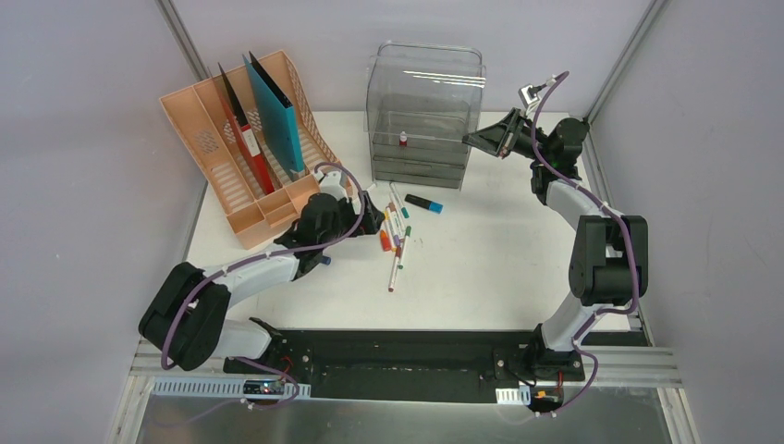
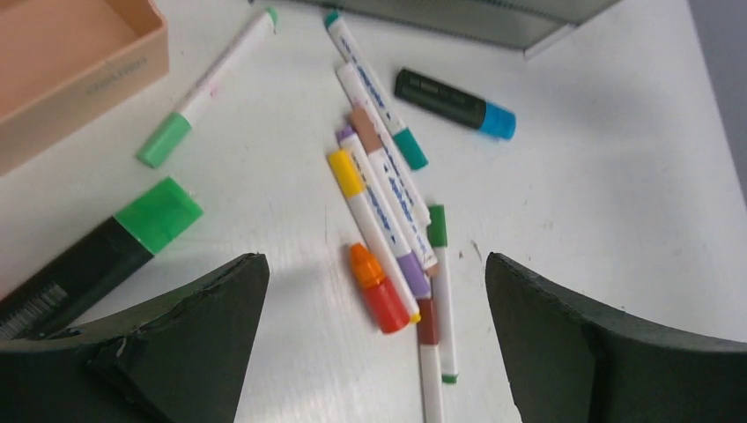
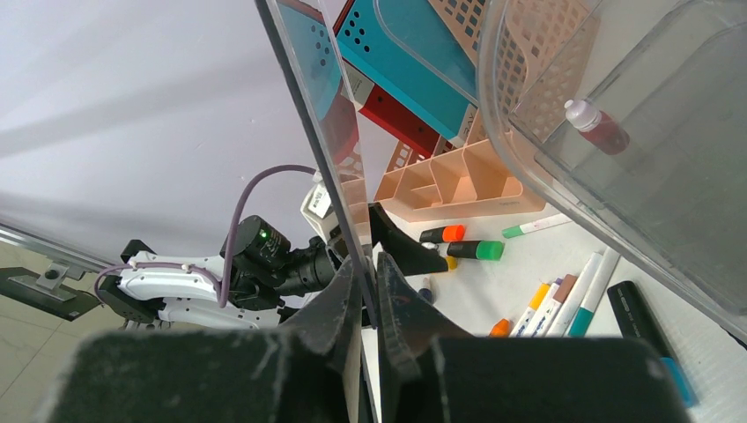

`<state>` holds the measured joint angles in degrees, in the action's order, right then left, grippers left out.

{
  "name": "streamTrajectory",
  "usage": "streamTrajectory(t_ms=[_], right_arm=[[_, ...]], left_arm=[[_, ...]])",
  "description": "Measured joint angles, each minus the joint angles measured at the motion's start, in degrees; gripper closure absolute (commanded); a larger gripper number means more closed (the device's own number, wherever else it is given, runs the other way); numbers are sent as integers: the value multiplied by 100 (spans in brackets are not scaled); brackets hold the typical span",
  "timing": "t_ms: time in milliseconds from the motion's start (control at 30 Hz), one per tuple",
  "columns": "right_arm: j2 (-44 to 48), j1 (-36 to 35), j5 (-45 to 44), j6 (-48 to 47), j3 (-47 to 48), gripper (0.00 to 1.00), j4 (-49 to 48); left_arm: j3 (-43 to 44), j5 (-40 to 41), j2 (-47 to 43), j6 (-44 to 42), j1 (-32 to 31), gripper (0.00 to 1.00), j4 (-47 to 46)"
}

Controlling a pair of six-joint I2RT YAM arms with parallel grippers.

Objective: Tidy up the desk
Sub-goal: Pick up the stationery from the center of the board.

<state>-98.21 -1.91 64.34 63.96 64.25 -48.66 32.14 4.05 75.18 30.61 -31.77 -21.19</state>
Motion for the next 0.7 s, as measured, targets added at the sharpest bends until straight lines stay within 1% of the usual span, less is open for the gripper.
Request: streamTrajectory(t_ms=[67,200,367,433,533,567,700], right_arm=[[0,0,0,0,0,94,0],[0,0,0,-2,0,94,0],[-2,0,2,-4,0,94,0],[-2,0,2,-11,0,94,0],[-24,0,7,-26,0,94,0],[-35,0,11,-35,0,94,0],[-87,-7,44,-55,0,94,0]], left_arm=[[109,-236,0,-2,0,10,433],[415,-577,70,39,0,11,1152],[970,-682,422,286,-22,14,1989],[1241,-461,651,420,-103,18,2387],[1744,85,1086,640,-376,26,3152],[2020,382,1300,717,-507,26,3554],[2555,979,1753,859,-887,27,4240]])
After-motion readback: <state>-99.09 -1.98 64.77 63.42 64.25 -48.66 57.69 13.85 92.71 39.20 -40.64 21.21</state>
